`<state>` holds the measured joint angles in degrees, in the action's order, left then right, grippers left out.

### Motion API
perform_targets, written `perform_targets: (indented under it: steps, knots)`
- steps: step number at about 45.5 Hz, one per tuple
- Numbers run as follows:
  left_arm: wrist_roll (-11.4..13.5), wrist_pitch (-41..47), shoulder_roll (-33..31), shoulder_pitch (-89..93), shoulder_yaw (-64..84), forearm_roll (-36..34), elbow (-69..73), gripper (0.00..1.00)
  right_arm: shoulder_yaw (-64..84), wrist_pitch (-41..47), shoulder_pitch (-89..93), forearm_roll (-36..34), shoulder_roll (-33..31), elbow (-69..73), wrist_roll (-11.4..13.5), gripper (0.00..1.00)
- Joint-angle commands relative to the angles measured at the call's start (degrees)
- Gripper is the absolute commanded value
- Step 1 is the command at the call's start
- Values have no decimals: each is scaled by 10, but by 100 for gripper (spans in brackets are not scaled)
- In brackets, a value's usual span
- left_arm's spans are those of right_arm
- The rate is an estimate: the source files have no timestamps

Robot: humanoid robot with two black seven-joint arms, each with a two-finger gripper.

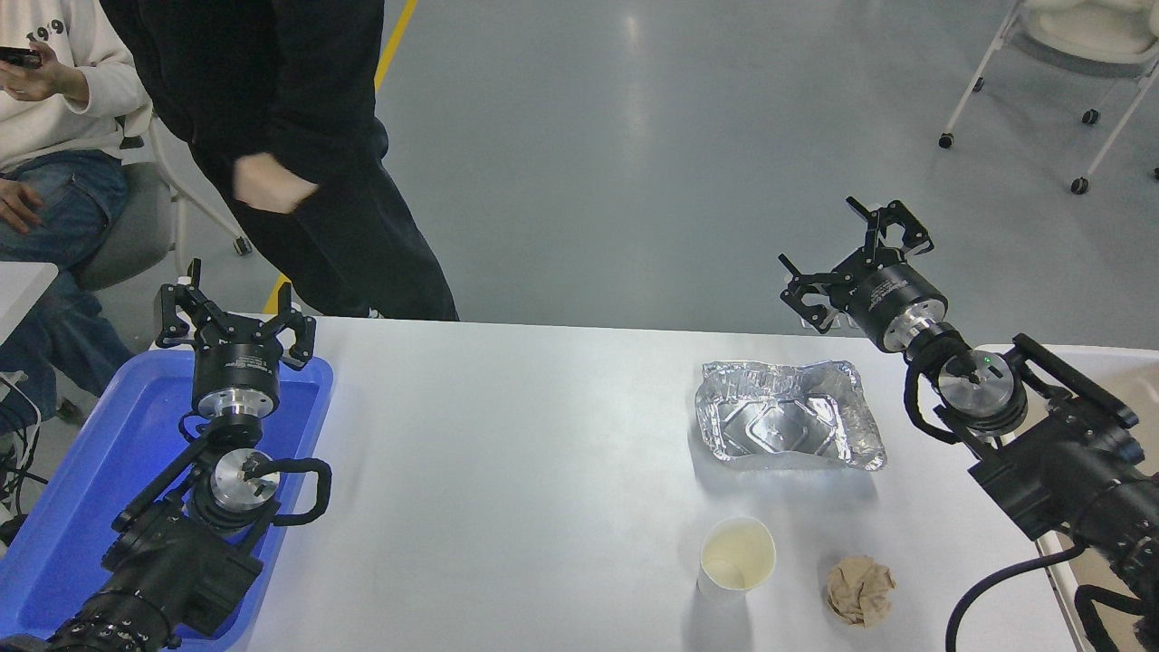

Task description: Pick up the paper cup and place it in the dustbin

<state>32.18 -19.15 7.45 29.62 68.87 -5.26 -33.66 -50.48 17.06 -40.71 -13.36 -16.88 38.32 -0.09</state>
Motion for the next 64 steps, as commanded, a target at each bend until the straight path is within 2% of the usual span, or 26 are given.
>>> perform_targets:
  steps: [1, 32, 43, 51, 64]
  knots:
    - [1, 0, -1, 0, 0, 1, 0, 99, 0, 0, 0, 0, 0, 0, 0, 100]
    - [0, 0, 5, 1, -7, 1, 0, 99, 5, -6, -2, 15, -13, 36, 3, 100]
    - [0, 0, 5, 1, -7, 1, 0, 99, 14, -33, -2, 61, -62, 103, 5, 100]
    - [0, 0, 5, 1, -7, 1, 0, 99, 48, -55, -19, 69, -98, 131, 6, 100]
    - [0, 0, 5, 1, -7, 1, 0, 99, 201, -74, -103, 88, -177, 181, 8, 100]
